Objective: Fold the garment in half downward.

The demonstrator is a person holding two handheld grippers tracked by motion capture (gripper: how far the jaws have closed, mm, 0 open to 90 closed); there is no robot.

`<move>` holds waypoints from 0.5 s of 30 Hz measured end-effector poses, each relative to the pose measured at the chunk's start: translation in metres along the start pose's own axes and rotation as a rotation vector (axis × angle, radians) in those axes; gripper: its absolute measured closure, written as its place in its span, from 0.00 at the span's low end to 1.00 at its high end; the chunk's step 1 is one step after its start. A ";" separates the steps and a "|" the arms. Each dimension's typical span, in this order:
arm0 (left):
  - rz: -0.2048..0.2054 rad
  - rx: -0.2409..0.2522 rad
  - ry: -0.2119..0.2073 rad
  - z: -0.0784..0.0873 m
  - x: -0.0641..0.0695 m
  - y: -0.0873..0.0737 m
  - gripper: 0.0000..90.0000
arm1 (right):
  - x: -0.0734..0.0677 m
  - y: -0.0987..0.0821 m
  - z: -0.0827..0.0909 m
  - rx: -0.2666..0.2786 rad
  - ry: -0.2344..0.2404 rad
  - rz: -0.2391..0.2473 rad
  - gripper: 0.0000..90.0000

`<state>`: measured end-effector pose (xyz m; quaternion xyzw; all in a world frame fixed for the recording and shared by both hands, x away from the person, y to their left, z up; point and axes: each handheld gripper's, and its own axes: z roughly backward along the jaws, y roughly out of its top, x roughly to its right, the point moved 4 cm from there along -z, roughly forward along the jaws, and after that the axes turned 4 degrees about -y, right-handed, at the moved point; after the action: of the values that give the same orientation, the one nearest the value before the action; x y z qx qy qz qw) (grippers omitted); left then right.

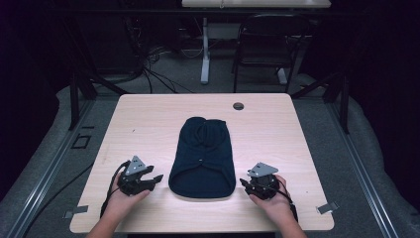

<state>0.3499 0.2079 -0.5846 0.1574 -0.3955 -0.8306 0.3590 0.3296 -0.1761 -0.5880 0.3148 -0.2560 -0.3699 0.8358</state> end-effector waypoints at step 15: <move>0.003 -0.010 -0.012 -0.008 -0.005 0.011 0.70 | 0.004 0.016 -0.005 0.008 0.063 0.004 0.73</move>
<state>0.3630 0.2030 -0.5812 0.1501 -0.3939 -0.8330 0.3585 0.3425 -0.1691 -0.5794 0.3293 -0.2319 -0.3571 0.8428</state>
